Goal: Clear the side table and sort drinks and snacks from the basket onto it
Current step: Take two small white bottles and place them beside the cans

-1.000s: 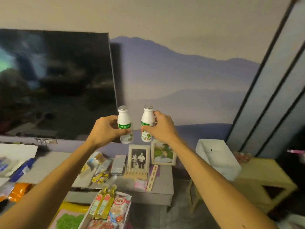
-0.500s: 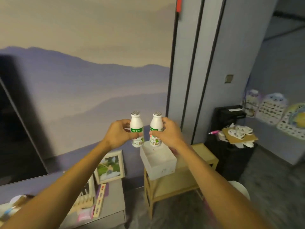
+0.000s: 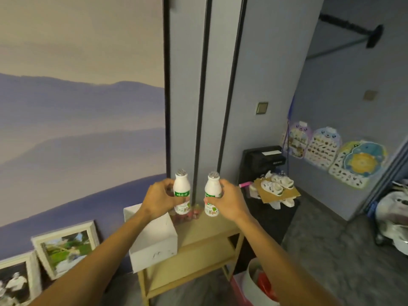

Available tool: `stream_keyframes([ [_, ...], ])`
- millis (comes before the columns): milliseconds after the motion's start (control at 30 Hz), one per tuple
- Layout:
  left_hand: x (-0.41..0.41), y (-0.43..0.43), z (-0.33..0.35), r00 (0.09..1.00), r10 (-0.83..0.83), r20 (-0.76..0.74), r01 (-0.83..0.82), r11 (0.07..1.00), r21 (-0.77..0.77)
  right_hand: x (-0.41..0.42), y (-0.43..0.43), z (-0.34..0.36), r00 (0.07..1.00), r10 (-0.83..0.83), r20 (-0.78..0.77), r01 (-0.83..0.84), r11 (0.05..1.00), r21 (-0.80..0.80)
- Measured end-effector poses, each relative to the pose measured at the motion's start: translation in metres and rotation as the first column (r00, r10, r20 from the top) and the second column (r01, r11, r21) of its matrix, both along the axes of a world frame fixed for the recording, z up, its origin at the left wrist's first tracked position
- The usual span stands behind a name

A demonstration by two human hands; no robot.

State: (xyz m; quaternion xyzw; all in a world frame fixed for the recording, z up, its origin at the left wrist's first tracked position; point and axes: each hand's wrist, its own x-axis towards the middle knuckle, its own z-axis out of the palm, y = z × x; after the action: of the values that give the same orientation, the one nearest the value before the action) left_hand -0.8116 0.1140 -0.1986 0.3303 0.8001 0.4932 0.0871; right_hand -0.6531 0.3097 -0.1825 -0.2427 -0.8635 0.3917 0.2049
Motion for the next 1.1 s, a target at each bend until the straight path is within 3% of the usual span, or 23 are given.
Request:
stream_keyframes([
  [233,-0.047,0.109,-0.056,0.997,0.004,0.076,0.001,0.998,-0.065,-0.054,0.106,-0.052,0.998,-0.010,0.068,0.012,0.999,-0.035],
  [467,-0.114,0.206,-0.101,0.972,0.078,0.220,-0.072,0.997,-0.036,-0.125,0.203,-0.086,0.992,-0.012,0.128,0.018,0.999,-0.050],
  [633,-0.152,0.266,-0.133,0.980,0.102,0.172,-0.087,0.992,-0.092,-0.178,0.258,-0.122,0.987,0.022,0.159,-0.013,0.998,-0.058],
  [933,-0.159,0.337,-0.232,0.894,0.354,0.274,-0.325,0.934,-0.146,-0.238,0.321,-0.224,0.975,0.139,0.174,-0.106,0.976,-0.190],
  [1100,-0.155,0.370,-0.328,0.822,0.498,0.277,-0.464,0.867,-0.183,-0.260,0.346,-0.315,0.964,0.194,0.180,-0.150,0.961,-0.233],
])
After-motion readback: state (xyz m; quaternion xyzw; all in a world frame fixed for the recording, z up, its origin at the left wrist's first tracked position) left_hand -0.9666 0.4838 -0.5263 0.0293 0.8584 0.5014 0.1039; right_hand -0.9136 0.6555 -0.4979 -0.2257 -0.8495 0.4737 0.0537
